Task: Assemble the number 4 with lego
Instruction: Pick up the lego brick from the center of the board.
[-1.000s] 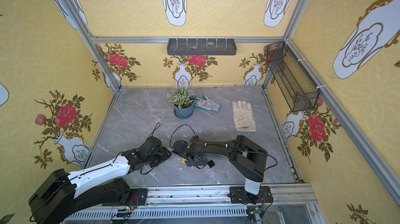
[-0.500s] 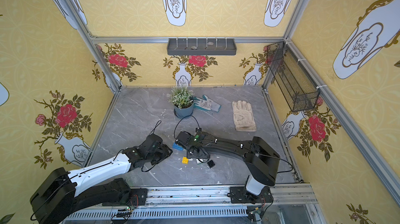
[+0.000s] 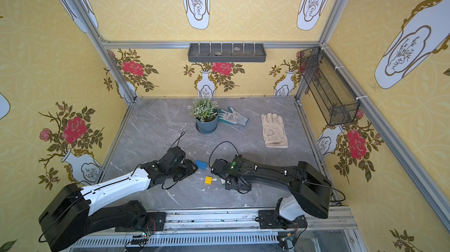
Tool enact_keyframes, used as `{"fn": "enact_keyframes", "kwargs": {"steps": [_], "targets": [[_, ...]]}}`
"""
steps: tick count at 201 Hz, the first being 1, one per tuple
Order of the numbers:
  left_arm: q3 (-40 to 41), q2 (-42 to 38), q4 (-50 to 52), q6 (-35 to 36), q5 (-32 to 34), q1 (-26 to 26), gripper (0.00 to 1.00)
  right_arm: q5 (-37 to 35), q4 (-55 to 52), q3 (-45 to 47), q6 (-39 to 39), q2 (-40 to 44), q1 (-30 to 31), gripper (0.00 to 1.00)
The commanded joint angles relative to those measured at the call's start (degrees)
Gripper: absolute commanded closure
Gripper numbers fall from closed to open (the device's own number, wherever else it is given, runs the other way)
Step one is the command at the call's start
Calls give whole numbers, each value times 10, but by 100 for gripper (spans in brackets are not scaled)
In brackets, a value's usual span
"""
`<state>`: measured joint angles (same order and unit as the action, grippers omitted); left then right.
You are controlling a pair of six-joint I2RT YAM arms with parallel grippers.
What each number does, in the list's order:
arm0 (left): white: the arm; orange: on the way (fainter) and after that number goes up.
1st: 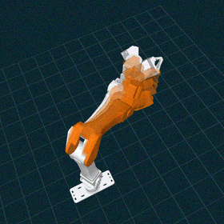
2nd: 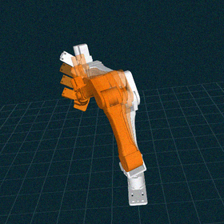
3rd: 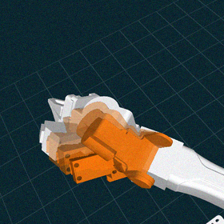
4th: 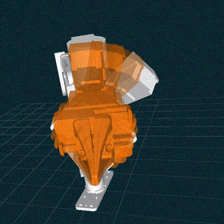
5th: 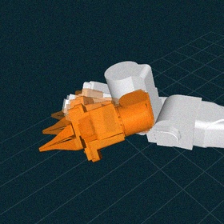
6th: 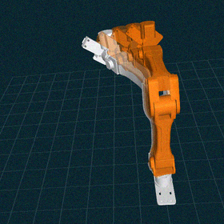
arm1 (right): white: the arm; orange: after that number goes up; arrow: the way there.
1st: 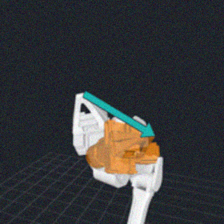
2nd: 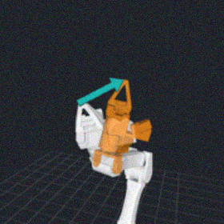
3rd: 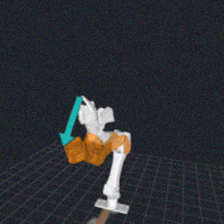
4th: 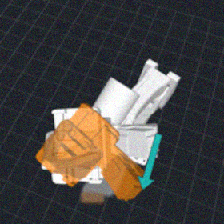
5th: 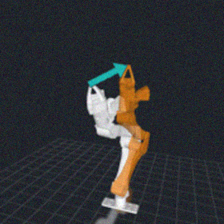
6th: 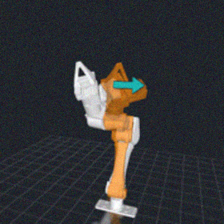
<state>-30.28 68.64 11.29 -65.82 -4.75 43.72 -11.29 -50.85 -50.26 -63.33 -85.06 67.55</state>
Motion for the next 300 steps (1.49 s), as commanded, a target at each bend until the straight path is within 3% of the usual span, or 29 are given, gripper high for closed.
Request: {"fn": "enact_keyframes", "kwargs": {"steps": [1,54,96,119,130,150,174,222,300], "targets": [[4,0,-6,4,-5,0,52,-11,8,4,15,-17,0,31],[4,4,-4,8,-6,0,52,-14,73,13,41,-48,-3,39],[6,7,-6,9,-8,0,51,-11,95,23,42,-57,-3,54],[6,10,-11,9,-10,0,51,-6,90,22,37,-54,-1,57],[6,12,-11,9,-11,0,52,0,91,23,33,-53,-1,56],[7,16,-14,9,-12,0,52,-2,86,19,31,-55,0,41],[7,18,-16,8,-14,-1,52,-8,81,10,35,-54,0,41],[12,18,-17,6,-14,0,52,-10,83,8,41,-60,0,58],[2,28,-21,9,-20,0,52,-23,42,-10,36,-24,5,75]]}}
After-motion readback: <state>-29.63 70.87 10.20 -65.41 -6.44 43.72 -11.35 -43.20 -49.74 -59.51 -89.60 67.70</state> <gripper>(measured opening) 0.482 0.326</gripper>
